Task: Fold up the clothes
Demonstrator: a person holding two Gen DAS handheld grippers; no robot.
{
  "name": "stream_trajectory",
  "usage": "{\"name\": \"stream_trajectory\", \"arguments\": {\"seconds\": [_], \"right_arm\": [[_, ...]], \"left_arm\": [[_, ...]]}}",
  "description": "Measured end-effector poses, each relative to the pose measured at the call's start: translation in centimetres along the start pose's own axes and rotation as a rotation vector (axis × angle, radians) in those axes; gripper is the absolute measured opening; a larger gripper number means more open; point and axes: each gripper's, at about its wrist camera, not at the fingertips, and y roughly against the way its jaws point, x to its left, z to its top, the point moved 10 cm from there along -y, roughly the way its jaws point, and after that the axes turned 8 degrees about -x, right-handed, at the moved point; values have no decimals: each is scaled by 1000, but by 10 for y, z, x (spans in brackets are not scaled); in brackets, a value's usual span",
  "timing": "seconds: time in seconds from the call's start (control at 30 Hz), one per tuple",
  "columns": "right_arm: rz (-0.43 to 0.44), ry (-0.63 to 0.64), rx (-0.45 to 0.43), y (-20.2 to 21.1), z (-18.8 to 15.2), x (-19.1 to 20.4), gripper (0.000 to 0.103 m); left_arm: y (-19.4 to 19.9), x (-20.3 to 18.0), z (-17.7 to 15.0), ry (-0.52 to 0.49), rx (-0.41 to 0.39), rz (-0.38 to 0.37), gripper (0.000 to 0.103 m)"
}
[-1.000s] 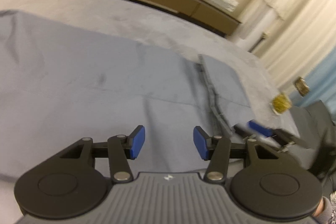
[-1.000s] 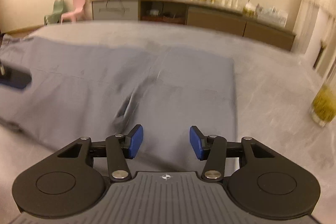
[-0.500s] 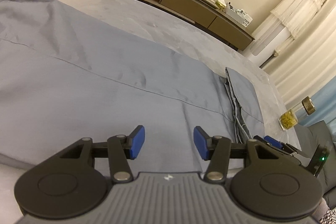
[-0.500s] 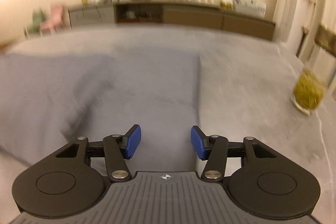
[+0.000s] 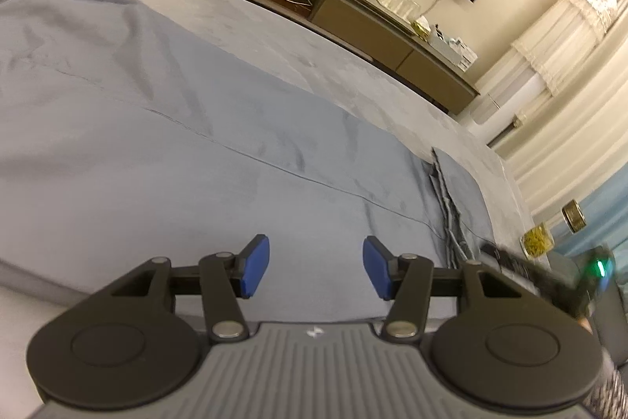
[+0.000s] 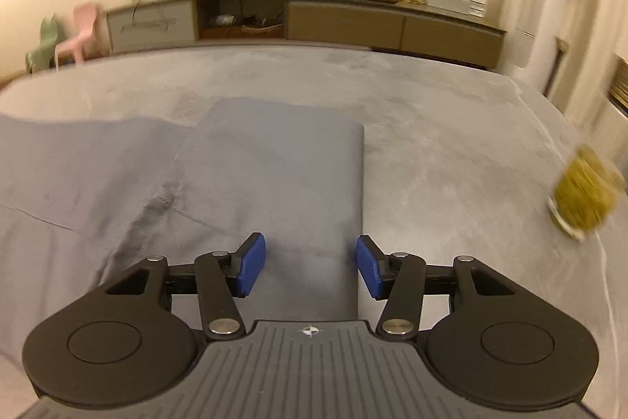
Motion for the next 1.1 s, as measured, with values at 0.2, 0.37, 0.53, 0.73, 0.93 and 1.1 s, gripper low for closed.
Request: {"name": "stream_trajectory", "arguments": {"seconds": [0.2, 0.37, 0.53, 0.73, 0.93, 1.1], "right_arm": [[-2, -22, 14, 42, -38, -3, 59], [-24, 28, 56, 55, -9, 14, 59], [190, 133, -113, 85, 105, 140, 62], [518, 420, -202, 138, 160, 364, 79], [836, 739, -141, 176, 70, 572, 81], [894, 981, -152, 175, -8, 676, 81]], "left_arm": [[12, 39, 37, 105, -75, 22, 53], [36, 84, 96, 224, -209, 65, 53], [71, 143, 157, 338, -375, 141, 54], [170, 285, 157, 469, -617, 464, 64], [233, 390, 110, 732, -678, 561, 66], [221, 406, 97, 781, -589, 461, 69]]}}
